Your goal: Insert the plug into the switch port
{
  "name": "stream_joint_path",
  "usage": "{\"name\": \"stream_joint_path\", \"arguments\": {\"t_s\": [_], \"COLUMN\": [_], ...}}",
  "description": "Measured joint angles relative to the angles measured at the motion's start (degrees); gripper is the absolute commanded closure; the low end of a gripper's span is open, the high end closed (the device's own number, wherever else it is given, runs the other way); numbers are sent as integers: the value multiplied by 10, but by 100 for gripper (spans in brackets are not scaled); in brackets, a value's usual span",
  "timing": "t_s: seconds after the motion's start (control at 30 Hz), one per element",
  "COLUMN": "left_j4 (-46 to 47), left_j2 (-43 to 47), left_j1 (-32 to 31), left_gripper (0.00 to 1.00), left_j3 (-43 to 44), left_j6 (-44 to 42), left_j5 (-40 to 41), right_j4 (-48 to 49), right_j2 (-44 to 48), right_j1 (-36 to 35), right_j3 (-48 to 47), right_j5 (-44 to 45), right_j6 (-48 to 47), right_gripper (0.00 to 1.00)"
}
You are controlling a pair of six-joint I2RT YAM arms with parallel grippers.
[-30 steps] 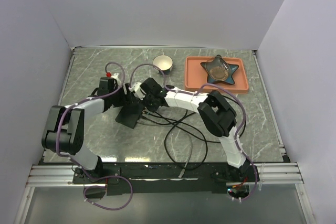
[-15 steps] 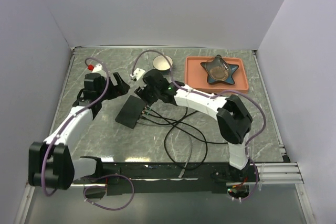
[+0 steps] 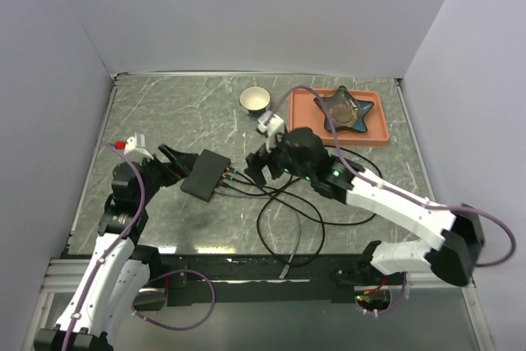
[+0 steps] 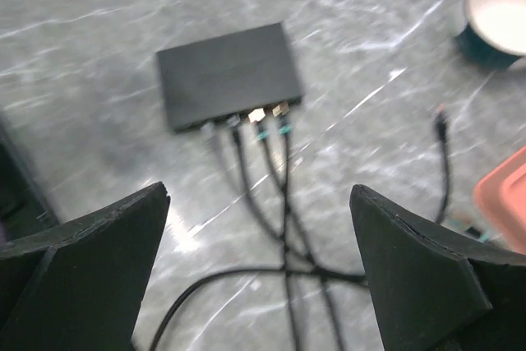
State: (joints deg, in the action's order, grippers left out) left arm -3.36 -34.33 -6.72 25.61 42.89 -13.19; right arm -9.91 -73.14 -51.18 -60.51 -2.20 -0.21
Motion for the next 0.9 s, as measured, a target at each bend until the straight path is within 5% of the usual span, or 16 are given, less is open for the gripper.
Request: {"name": "stream_joint_path", "arguments": {"t_s": [0.4,0.9], "left_j4": [-33,-34], "left_j2": [104,79], "left_j1": [0,0], "left_gripper": [4,4], "left_j3": [-32,-51], "left_j6": [33,33], "left_j5": [10,11], "right_j4": [-13,-30], "right_j2": [216,231], "right_j1": [-11,-12], "right_j3": [129,148], "right_j5": [-9,-8], "right_j6": [59,69], "right_gripper": [1,1]}}
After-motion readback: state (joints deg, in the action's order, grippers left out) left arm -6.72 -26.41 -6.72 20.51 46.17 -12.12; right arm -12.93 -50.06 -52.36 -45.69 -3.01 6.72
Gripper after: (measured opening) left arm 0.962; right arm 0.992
